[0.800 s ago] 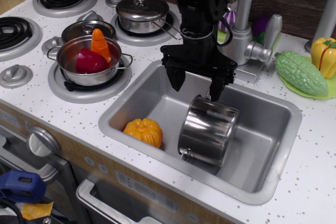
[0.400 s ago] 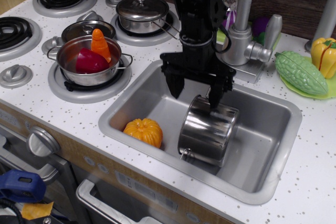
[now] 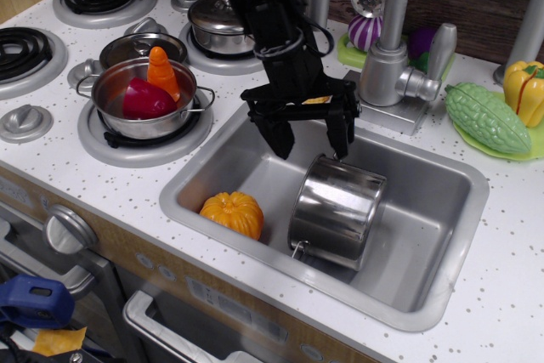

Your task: Flip pot upright in sink

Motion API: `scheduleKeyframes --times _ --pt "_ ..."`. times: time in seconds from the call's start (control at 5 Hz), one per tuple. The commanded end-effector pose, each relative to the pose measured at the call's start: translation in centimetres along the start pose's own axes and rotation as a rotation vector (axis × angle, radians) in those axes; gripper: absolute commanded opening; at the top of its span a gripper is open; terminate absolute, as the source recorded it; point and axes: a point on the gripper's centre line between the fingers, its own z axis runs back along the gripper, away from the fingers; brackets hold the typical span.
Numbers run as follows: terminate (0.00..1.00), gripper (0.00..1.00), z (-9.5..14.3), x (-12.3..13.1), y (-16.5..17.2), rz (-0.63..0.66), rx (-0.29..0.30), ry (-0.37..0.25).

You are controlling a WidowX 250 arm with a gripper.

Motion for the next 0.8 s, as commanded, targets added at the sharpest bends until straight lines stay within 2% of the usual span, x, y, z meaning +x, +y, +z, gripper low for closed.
scheduleKeyframes --times 0.0,0.2,0.4,0.6 --pt "0.0 1.0 -0.2 0.5 -0.2 0.035 -0.118 -0.027" --pt "0.0 1.0 -1.2 0.2 -0.7 0.085 -0.161 -0.026" --pt "0.0 1.0 -2.1 -0.3 -1.2 0.144 -0.159 -0.021" --pt "0.0 1.0 -2.9 -0.9 -2.1 0.205 -0.191 -0.052"
